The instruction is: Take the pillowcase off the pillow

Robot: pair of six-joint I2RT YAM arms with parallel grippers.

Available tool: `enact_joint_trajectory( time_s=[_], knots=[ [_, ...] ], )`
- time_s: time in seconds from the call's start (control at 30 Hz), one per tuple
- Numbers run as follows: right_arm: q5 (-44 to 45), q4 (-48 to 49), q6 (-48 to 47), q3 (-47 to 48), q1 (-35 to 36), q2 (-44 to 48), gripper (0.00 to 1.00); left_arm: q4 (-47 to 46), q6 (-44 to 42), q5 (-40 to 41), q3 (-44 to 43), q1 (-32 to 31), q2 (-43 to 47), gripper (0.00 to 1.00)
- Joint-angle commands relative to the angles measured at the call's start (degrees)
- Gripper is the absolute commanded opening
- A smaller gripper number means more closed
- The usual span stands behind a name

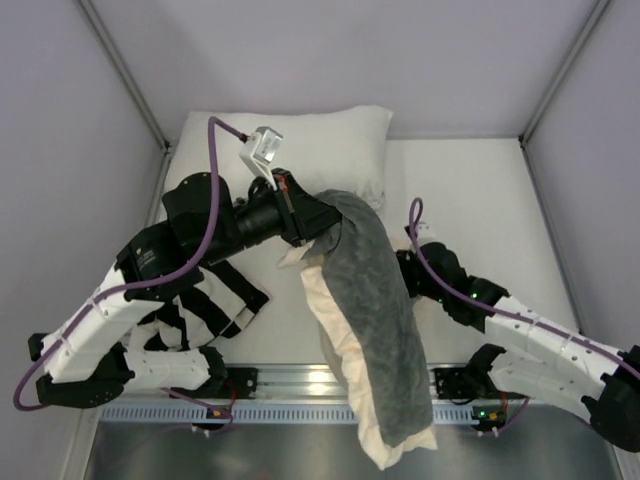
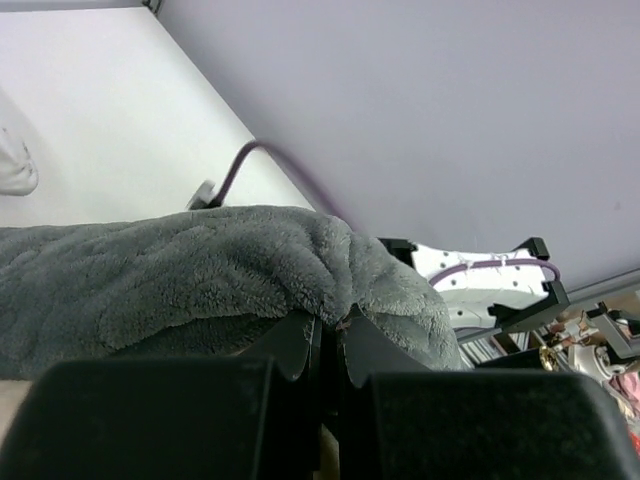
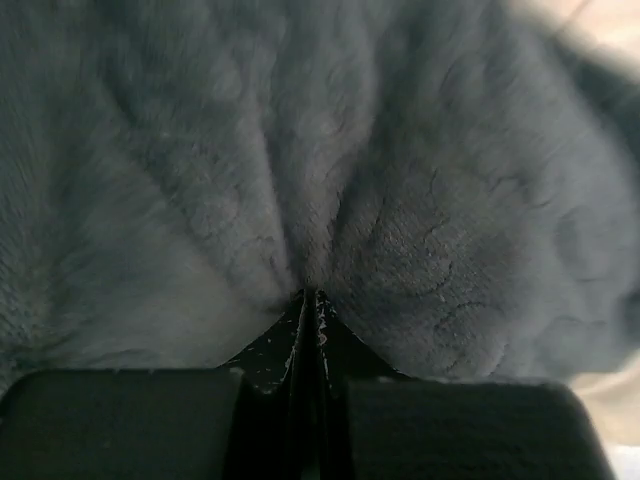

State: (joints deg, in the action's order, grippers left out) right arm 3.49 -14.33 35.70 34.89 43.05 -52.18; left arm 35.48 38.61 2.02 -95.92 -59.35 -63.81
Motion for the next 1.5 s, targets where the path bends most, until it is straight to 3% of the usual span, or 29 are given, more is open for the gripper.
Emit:
enact_joint_trajectory(
  time_s=[0.0,0.03,0.13,0.3,0.43,0.53,0.6,0.63,0.7,0.73,0.8,0.9,1.0,1.13,1.2,1.23,1.27,1.3,1.47],
  knots=[
    [-11.2,10.1,3.7,-2.7,3.1,-1.8,0.0,-11.6,-2.6,-3.6,-4.7,-0.1,-2.4,0.0],
    [-17.5,15.7,4.6,-1.7,3.8,-3.7,0.0,-11.7,-2.6,-4.0,-6.7,0.0,-3.4,0.0],
    [-25.8,22.7,8.6,4.0,8.6,-12.5,0.0,-12.0,-3.3,-6.0,-10.6,0.0,-7.2,0.0],
    [-34.4,32.8,16.0,18.6,19.0,-22.9,0.0,-10.1,-5.6,-4.8,-24.1,0.0,-11.7,0.0],
    [-32.9,33.8,18.0,22.4,18.8,-21.5,0.0,-8.1,-7.2,-3.3,-27.3,0.1,-14.6,0.0],
    [-25.9,26.2,15.5,20.0,11.6,-16.7,0.02,-7.4,-6.8,-3.4,-25.1,0.2,-17.3,0.0],
    [-20.6,17.5,14.7,17.0,6.8,-11.9,0.12,-8.2,-5.5,-4.0,-22.2,0.4,-18.9,0.0],
    [-16.7,14.9,14.5,13.2,4.4,-10.5,0.26,-9.1,-5.0,-4.6,-18.7,0.6,-19.6,0.0],
    [-10.7,6.2,12.0,8.2,-4.0,-5.8,0.38,-11.0,-3.5,-7.5,-14.1,1.3,-22.5,0.0],
    [-6.7,2.2,9.3,7.6,-7.2,-4.1,0.51,-11.6,-2.9,-8.7,-12.8,1.6,-23.7,0.0],
    [4.4,-4.5,6.5,6.7,-9.1,1.7,0.59,-13.1,-1.7,-13.2,-10.7,2.7,-28.7,0.0],
    [9.2,-14.0,4.1,8.1,-13.2,10.3,0.71,-14.3,-0.6,-17.3,-9.0,4.3,-34.9,0.0],
    [16.7,-20.6,2.3,15.8,-14.4,16.8,0.99,-14.7,-0.2,-19.2,-10.0,6.3,-43.0,0.0],
    [19.5,-27.5,-0.3,23.7,-14.3,18.7,0.99,-14.7,0.6,-21.3,-10.5,8.8,-49.6,0.0],
    [16.6,-28.0,-1.2,23.5,-14.4,19.7,0.99,-14.0,-0.2,-20.0,-9.7,8.8,-49.4,0.26],
    [15.5,-27.4,-1.7,22.3,-14.4,20.2,0.99,-13.8,-0.4,-18.4,-8.7,8.6,-48.4,0.61],
    [14.9,-26.8,-1.4,21.2,-14.4,20.6,1.0,-13.8,-1.0,-17.2,-7.6,8.6,-45.5,0.87],
    [13.8,-25.8,-1.3,18.7,-14.4,20.5,1.0,-13.8,-1.3,-15.7,-4.7,8.4,-43.7,0.99],
    [13.5,-24.3,-1.9,15.7,-14.4,13.9,0.99,-13.9,-2.0,-9.5,5.8,8.2,-30.3,0.99]
  ],
)
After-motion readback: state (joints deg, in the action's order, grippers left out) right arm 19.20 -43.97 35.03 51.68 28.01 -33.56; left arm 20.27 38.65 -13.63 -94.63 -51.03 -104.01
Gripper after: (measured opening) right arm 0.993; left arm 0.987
